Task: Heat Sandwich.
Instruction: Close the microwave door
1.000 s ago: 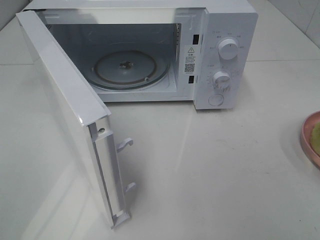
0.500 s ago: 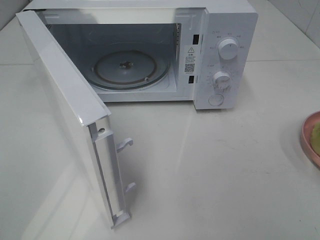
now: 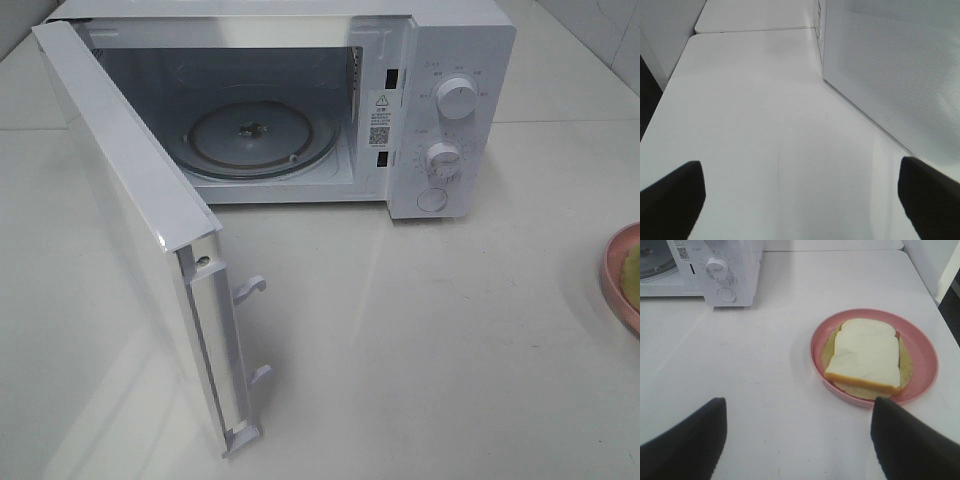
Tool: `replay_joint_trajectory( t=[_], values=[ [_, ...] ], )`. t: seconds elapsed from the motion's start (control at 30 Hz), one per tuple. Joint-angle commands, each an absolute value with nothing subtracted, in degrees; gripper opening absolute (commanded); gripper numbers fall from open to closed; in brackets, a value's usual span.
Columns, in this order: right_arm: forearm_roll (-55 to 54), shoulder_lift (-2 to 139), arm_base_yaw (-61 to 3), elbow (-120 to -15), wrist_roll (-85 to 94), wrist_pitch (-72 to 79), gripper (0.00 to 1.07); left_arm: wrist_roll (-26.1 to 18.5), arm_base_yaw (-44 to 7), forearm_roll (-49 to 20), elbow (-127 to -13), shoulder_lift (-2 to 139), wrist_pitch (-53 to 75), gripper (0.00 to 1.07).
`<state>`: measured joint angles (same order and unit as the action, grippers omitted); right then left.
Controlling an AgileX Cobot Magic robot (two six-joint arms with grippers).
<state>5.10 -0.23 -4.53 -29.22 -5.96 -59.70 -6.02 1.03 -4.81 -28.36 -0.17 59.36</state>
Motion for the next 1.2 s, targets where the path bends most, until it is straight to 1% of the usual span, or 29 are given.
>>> replay_joint_trajectory(
  t=[0.03,1.0,1.2],
  values=[
    [5.0,-1.8,-4.0,-29.0,-5.4,-59.5,0.76,-5.7,1.1,-5.4,-28.3,-1.8,59.0,1.0],
    [5.0,-1.8,-4.0,-29.0,-5.5,-59.5,0.76,-5.6,1.1,-5.4,-28.3,-1.8,59.0,1.0],
    [5.0,-1.8,-4.0,-29.0,-5.5,-59.5,0.76,-4.1,1.1,-5.7,-29.6,-0.7,57.7,0.99]
  ],
)
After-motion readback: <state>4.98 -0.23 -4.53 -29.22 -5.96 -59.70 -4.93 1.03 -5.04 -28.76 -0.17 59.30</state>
